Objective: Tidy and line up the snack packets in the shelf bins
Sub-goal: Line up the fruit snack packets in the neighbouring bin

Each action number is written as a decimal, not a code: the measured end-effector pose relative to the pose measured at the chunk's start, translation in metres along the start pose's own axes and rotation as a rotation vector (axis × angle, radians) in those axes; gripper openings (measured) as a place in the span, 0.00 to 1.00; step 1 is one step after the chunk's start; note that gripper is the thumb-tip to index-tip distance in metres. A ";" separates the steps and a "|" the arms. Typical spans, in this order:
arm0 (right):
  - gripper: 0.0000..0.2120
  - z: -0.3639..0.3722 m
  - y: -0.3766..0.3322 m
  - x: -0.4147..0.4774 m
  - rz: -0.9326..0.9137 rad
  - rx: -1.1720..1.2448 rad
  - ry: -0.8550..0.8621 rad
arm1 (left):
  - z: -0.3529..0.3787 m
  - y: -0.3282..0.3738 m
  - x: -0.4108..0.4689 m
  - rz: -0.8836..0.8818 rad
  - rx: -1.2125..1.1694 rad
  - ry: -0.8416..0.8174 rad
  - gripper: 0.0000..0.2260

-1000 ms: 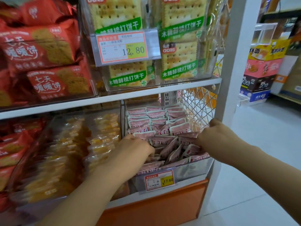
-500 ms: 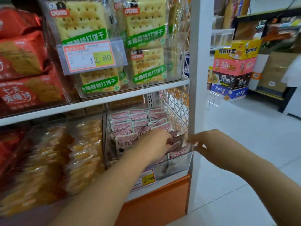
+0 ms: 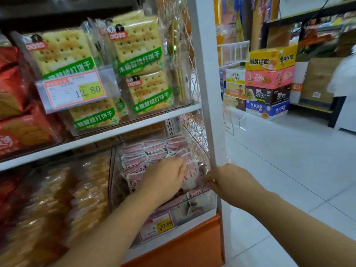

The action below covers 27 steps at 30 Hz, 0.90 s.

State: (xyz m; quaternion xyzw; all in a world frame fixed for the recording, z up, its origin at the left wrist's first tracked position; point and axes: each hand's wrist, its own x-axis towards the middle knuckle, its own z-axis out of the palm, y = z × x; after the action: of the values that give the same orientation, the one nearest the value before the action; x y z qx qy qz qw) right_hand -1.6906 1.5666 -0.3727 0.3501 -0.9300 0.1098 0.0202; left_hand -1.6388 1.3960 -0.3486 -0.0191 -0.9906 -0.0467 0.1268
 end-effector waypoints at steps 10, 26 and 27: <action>0.12 -0.005 -0.009 -0.002 0.007 0.016 0.018 | -0.027 -0.056 -0.039 -0.191 -0.088 0.590 0.12; 0.13 0.004 -0.036 0.025 -0.128 0.029 0.189 | 0.000 -0.105 -0.024 -0.252 0.176 -0.265 0.07; 0.13 0.005 -0.036 0.028 -0.136 0.030 0.194 | 0.002 -0.104 -0.021 -0.271 0.178 -0.318 0.07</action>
State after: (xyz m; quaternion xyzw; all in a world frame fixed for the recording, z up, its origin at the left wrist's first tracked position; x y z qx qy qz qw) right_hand -1.6883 1.5211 -0.3672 0.4004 -0.8961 0.1554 0.1122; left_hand -1.6241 1.2917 -0.3653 0.1184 -0.9919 0.0279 -0.0372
